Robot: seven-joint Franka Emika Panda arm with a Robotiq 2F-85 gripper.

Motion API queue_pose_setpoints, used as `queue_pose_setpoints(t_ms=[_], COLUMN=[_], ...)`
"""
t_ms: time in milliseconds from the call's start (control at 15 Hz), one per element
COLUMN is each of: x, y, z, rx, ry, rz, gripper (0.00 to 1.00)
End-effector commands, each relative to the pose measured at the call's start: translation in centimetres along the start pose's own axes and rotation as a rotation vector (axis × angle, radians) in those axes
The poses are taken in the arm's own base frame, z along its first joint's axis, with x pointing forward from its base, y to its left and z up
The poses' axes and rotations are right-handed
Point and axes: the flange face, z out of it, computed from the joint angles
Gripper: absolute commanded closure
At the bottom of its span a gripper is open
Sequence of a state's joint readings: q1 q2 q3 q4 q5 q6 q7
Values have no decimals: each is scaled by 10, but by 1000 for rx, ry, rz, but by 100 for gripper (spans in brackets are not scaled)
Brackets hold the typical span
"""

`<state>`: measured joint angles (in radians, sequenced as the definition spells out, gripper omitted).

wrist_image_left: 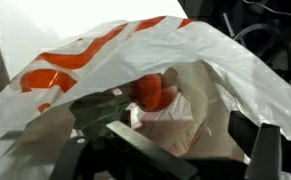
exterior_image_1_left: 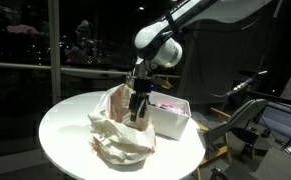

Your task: Remove the items from the plastic bag and put them inside the white basket

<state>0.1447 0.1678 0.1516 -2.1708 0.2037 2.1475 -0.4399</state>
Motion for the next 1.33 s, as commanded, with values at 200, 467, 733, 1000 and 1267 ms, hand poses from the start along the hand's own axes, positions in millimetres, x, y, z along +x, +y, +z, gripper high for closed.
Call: queue_pose_setpoints(t_ms=[200, 467, 733, 1000, 1267], x=[19, 15, 7, 2, -2], y=[38, 40, 31, 20, 14], z=[44, 92, 126, 142, 136], rx=[-124, -123, -121, -164, -206], ry=[122, 75, 54, 87, 143], rz=[-22, -33, -54, -78, -31], gripper=[0, 0, 0, 25, 58])
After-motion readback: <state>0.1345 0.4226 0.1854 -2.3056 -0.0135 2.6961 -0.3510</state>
